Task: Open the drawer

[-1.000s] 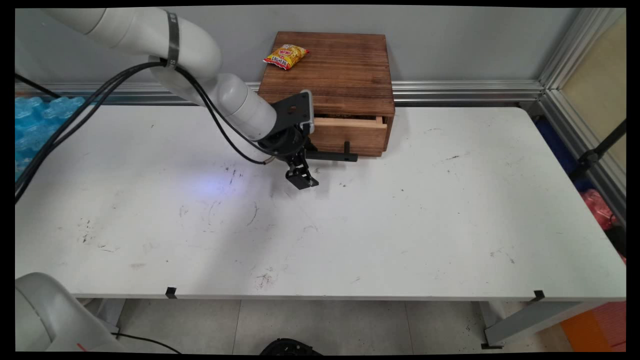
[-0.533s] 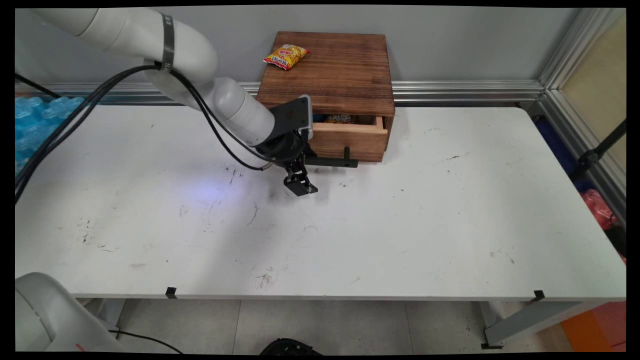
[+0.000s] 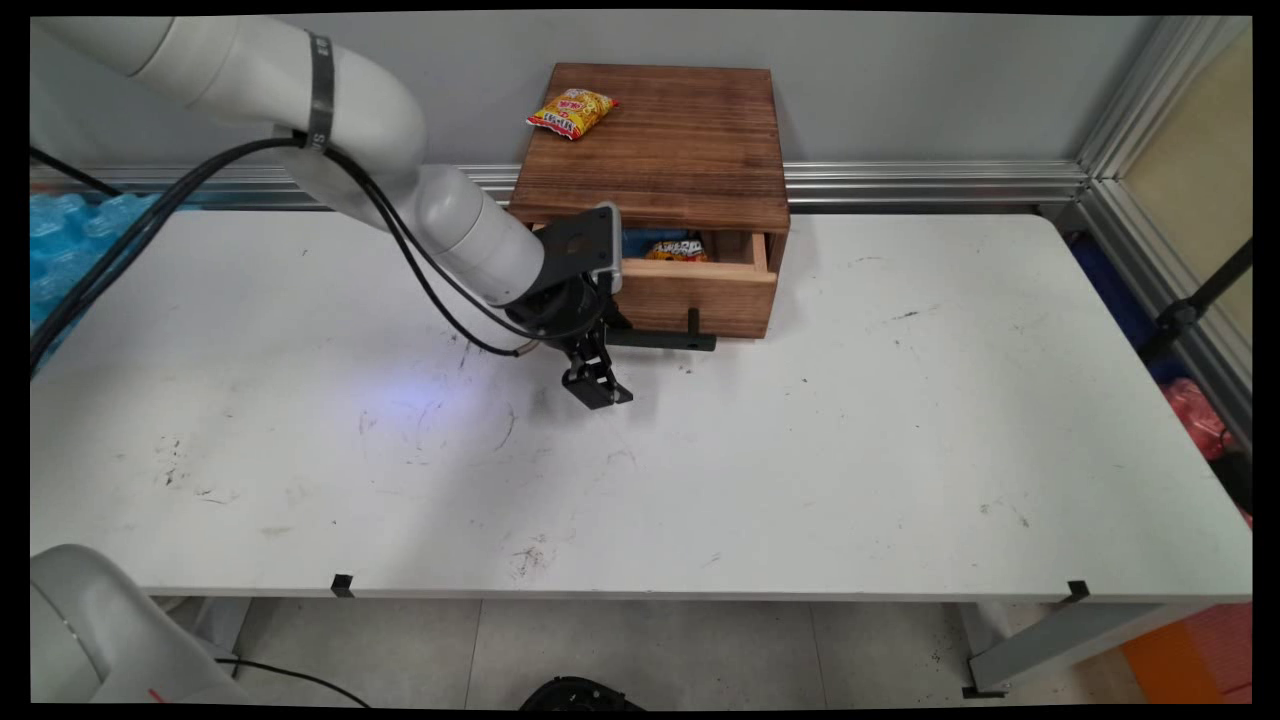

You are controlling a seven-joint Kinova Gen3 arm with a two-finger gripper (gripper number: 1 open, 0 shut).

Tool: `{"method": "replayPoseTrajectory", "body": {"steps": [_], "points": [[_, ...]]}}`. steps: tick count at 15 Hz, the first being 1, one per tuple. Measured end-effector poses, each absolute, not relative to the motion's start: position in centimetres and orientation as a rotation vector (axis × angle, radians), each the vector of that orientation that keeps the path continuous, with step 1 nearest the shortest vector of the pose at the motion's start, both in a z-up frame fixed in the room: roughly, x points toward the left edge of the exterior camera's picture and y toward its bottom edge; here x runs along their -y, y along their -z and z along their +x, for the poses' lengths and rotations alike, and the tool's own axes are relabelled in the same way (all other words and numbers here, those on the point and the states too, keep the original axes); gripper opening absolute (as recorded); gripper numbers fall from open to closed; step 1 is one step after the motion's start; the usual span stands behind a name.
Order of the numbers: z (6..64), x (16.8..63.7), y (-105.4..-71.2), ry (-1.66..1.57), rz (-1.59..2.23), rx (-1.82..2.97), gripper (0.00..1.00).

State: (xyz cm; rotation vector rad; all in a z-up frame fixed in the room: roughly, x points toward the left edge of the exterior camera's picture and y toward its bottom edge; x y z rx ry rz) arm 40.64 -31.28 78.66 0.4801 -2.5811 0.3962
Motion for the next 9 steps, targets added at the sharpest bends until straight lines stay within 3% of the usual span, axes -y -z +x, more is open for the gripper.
{"method": "replayPoseTrajectory", "body": {"steps": [9], "points": [[40.3, 29.4, -78.8, -0.358, 0.465, 2.585, 1.00]]}}
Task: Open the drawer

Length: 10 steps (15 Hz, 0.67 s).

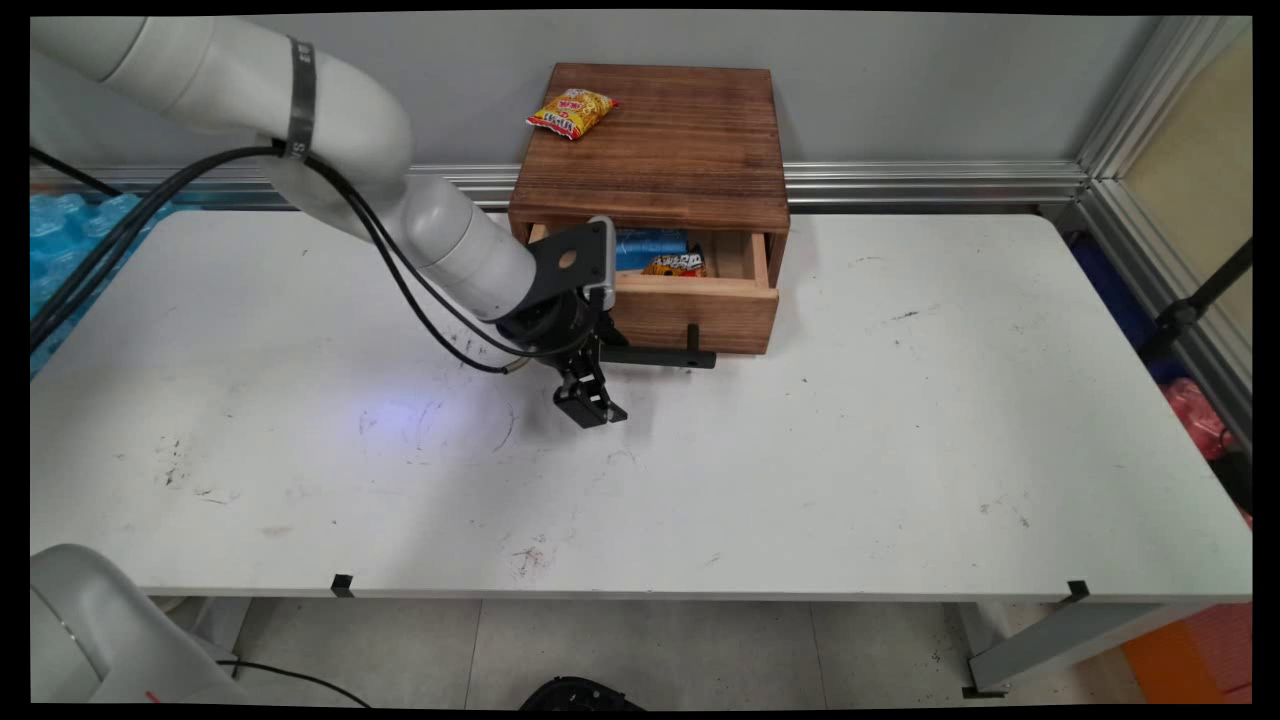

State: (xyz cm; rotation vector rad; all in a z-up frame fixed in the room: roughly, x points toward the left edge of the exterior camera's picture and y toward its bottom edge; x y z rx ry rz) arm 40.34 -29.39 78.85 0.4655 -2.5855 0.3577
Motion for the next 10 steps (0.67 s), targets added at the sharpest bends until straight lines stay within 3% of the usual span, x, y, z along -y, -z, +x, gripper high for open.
{"method": "replayPoseTrajectory", "body": {"steps": [10], "points": [[39.8, 27.2, -79.1, -0.314, 0.447, 2.589, 1.00]]}}
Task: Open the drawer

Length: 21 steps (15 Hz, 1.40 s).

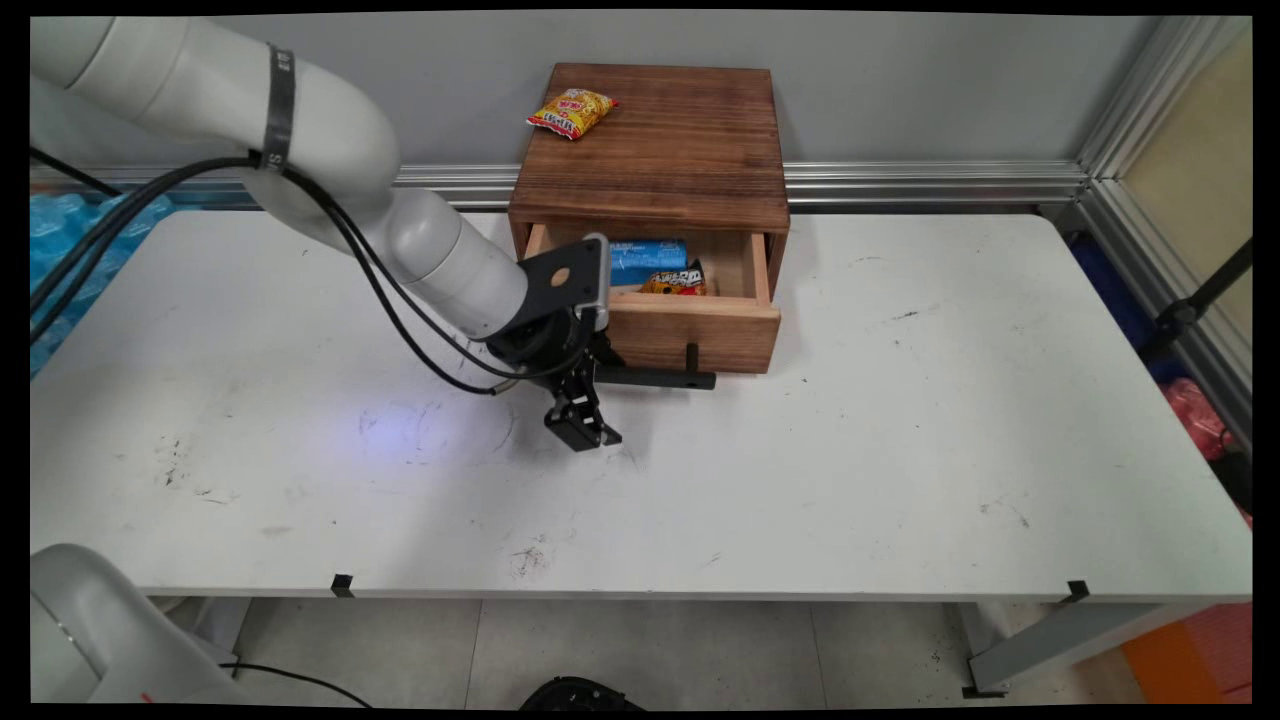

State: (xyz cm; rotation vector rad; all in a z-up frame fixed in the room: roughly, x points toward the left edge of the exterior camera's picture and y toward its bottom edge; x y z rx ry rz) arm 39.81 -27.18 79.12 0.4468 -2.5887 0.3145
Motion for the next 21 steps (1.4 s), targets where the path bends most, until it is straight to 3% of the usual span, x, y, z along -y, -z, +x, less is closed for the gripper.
{"method": "replayPoseTrajectory", "body": {"steps": [21], "points": [[38.0, 21.9, -80.1, -0.207, 0.375, 2.583, 1.00]]}}
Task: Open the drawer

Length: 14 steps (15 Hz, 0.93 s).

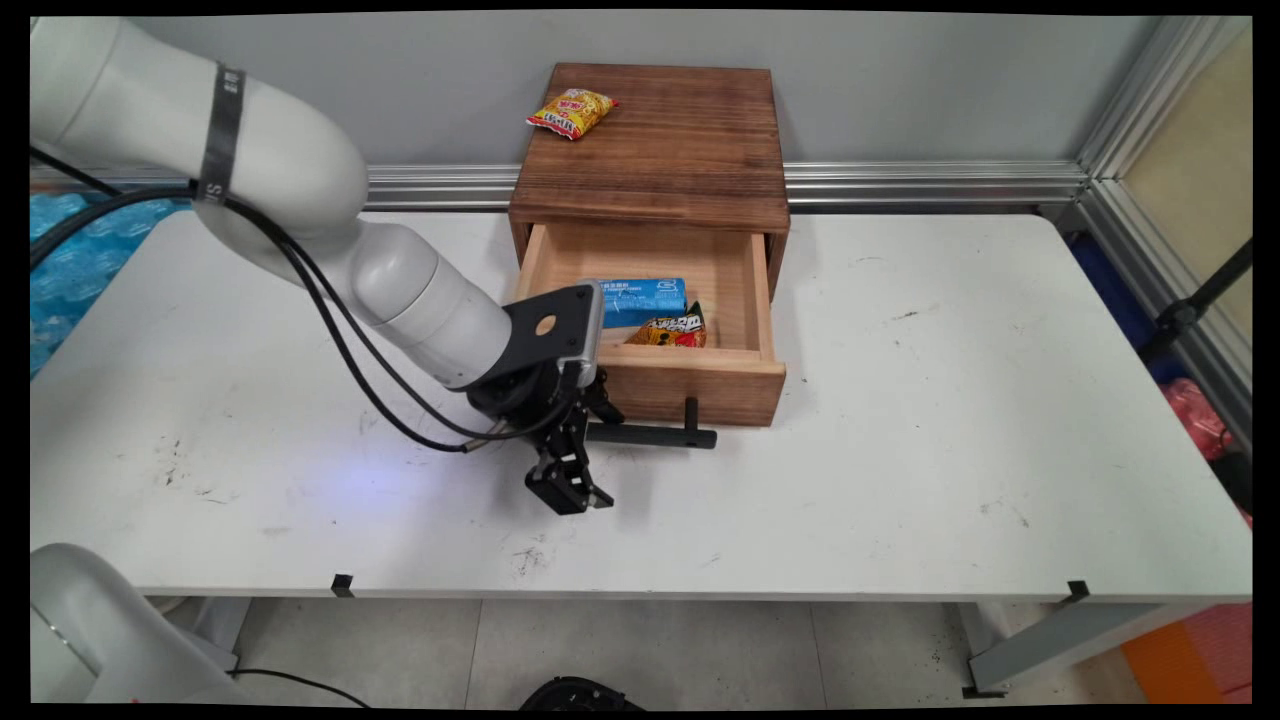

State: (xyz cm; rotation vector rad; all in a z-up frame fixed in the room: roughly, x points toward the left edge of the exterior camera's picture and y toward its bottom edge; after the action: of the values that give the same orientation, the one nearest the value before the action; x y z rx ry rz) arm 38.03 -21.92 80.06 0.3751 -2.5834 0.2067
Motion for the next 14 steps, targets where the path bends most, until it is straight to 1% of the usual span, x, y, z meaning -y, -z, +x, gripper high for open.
{"method": "replayPoseTrajectory", "body": {"steps": [14], "points": [[37.7, 20.5, -80.3, -0.178, 0.351, 2.581, 1.00]]}}
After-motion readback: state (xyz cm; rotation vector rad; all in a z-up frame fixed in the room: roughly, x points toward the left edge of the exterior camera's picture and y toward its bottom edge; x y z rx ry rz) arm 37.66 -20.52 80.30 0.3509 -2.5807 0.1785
